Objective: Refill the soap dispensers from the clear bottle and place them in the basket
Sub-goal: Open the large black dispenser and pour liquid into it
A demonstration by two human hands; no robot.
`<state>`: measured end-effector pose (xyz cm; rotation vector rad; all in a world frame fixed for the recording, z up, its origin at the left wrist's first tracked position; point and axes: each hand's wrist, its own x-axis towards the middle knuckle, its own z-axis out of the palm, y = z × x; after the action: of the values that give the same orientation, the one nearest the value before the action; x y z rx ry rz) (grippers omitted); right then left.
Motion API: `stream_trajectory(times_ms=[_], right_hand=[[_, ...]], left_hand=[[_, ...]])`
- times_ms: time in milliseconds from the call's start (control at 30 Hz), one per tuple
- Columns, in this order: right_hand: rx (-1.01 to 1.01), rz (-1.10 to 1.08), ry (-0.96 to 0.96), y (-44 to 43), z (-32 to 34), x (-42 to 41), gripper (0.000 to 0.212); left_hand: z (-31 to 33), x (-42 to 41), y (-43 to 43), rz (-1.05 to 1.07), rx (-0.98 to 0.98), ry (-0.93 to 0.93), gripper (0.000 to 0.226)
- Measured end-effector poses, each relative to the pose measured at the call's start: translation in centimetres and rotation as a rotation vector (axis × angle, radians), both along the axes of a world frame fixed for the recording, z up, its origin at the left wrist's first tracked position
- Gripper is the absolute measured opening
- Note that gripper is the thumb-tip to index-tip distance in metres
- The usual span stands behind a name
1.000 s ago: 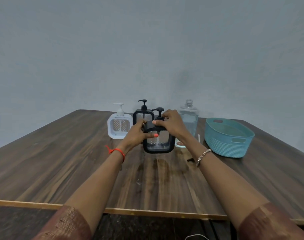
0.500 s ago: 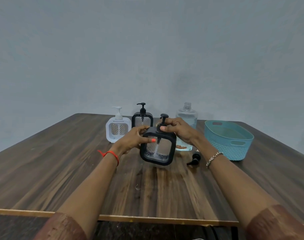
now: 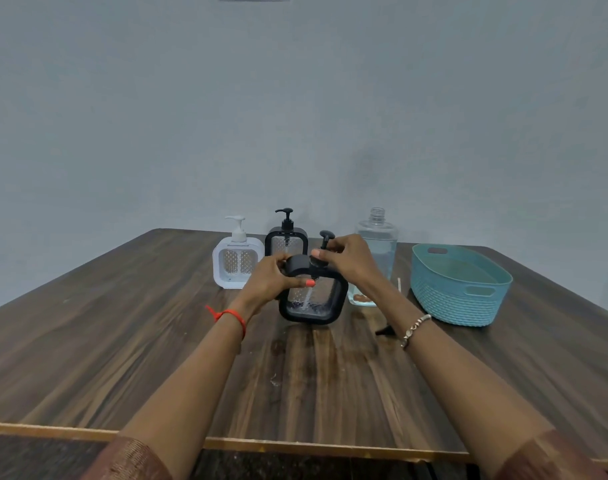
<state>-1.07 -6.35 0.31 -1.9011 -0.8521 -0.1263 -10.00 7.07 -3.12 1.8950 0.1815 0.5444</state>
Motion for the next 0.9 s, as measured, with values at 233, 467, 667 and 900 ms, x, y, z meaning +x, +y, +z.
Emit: stream_trajectory(times_ms=[233, 467, 667, 900], right_hand=[[0.063, 0.041, 0.014, -0.1, -0.8, -0.4, 0.024], [0.049, 0.106, -0.005, 0.0, 0.1, -1.0, 0.024], [-0.009, 0.481, 0.132, -1.6, 1.7, -0.4, 0.016], [0.024, 0.648, 0.394, -2.5, 2.8, 0.1, 0.04]], left_hand=[[-0.4, 0.4, 0.0, 0.06, 0.013, -0.033, 0.044], [0.0, 0.1, 0.0, -0.019, -0.071, -0.036, 0.037], [-0.1, -0.7, 1.5, -0.195, -0.224, 0.055, 0.038], [0.3, -1.4, 0.9, -0.217, -0.291, 0.068, 0.044]])
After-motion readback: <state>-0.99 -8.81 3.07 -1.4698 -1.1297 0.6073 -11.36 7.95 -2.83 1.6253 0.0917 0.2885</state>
